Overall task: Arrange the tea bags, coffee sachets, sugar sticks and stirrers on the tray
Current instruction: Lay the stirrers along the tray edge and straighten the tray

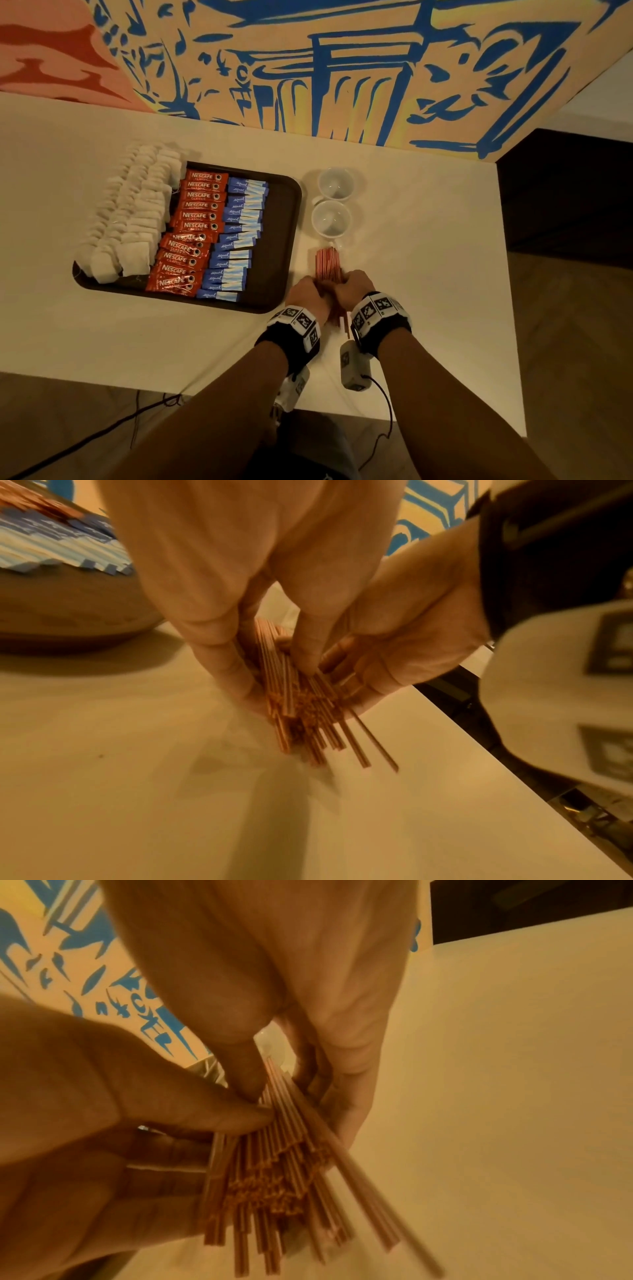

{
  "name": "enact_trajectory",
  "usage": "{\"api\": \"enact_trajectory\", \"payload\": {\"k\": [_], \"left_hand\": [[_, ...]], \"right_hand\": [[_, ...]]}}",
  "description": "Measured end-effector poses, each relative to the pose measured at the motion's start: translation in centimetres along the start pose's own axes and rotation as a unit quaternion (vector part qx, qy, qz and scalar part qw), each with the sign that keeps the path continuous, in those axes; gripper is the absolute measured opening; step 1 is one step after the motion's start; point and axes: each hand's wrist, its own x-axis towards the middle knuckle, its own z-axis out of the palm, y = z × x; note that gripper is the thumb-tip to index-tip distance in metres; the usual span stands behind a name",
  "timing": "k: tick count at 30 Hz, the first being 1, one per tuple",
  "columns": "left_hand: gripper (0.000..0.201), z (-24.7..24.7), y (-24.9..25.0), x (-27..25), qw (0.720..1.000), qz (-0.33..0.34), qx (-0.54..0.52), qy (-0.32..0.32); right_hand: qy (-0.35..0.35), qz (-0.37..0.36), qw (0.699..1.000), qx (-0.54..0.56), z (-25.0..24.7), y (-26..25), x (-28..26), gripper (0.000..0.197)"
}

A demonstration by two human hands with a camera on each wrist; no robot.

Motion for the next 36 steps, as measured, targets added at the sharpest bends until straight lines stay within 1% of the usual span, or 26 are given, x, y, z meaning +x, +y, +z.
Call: {"api": "enact_trajectory", "payload": {"k": [3, 5, 9, 13, 15, 18, 21, 24, 25, 28, 30, 31, 32, 34, 35, 36], "left_hand": [[0.026, -0.2, 0.1, 0.1, 1.0, 0.005, -0.006, -0.017], [0.025, -0.4, 0.3, -0.1, 1.0, 0.015, 0.001, -0.018], [0.028, -0.3, 0.7, -0.6, 0.999, 0.041, 0.022, -0.017], [0.024, 0.3, 0.7, -1.1, 0.998, 0.057, 0.028, -0.005], [0.026, 0.5, 0.7, -1.4, 0.997, 0.071, 0.03, -0.008], [0.033, 0.6, 0.6, -2.0, 0.992, 0.104, 0.066, -0.009], [0.04, 0.8, 0.2, -2.5, 0.985, 0.13, 0.115, -0.002], [0.037, 0.8, 0.1, -3.0, 0.979, 0.164, 0.117, -0.015], [0.037, 0.8, 0.0, -3.1, 0.978, 0.177, 0.111, -0.025], [0.037, 0.5, -0.4, -3.3, 0.972, 0.208, 0.077, -0.073], [0.036, -0.1, -0.5, -3.1, 0.97, 0.21, 0.038, -0.115], [0.037, -0.6, -0.6, -3.0, 0.972, 0.201, 0.012, -0.123], [0.037, -1.0, -0.5, -2.8, 0.977, 0.182, -0.011, -0.112], [0.031, -1.9, -0.1, -2.1, 0.989, 0.134, -0.04, -0.04], [0.029, -2.0, 0.1, -1.6, 0.993, 0.11, -0.028, 0.0], [0.033, -2.1, 0.5, -1.1, 0.996, 0.087, 0.004, 0.025]], "right_hand": [[-0.007, 0.002, 1.0, 0.02, 0.4, 0.4, 0.2, 0.03], [-0.011, 0.0, 0.999, 0.032, 0.6, 0.4, 0.0, 0.029], [-0.018, 0.008, 0.997, 0.072, 0.9, -0.1, -0.5, 0.045], [-0.014, 0.032, 0.991, 0.131, 1.1, 0.0, -0.6, 0.064], [-0.014, 0.048, 0.987, 0.153, 1.0, 0.0, -0.6, 0.067], [-0.005, 0.058, 0.983, 0.172, 1.0, 0.2, -0.6, 0.057], [0.003, 0.05, 0.985, 0.162, 0.9, 0.1, -1.1, 0.044], [0.015, 0.059, 0.986, 0.158, 0.4, 0.5, -1.3, 0.027], [0.024, 0.063, 0.985, 0.159, 0.2, 0.7, -1.5, 0.024], [0.046, 0.065, 0.984, 0.162, -0.2, 1.1, -1.7, 0.032], [0.065, 0.06, 0.983, 0.162, -0.5, 1.4, -1.9, 0.032], [0.075, 0.055, 0.982, 0.164, -0.6, 1.5, -2.0, 0.03], [0.083, 0.05, 0.98, 0.174, -0.7, 1.7, -2.0, 0.03], [0.094, 0.051, 0.973, 0.206, -0.8, 2.2, -2.1, 0.032], [0.098, 0.053, 0.97, 0.214, -0.9, 2.5, -2.1, 0.033], [0.104, 0.053, 0.969, 0.217, -1.0, 2.7, -2.2, 0.033]]}}
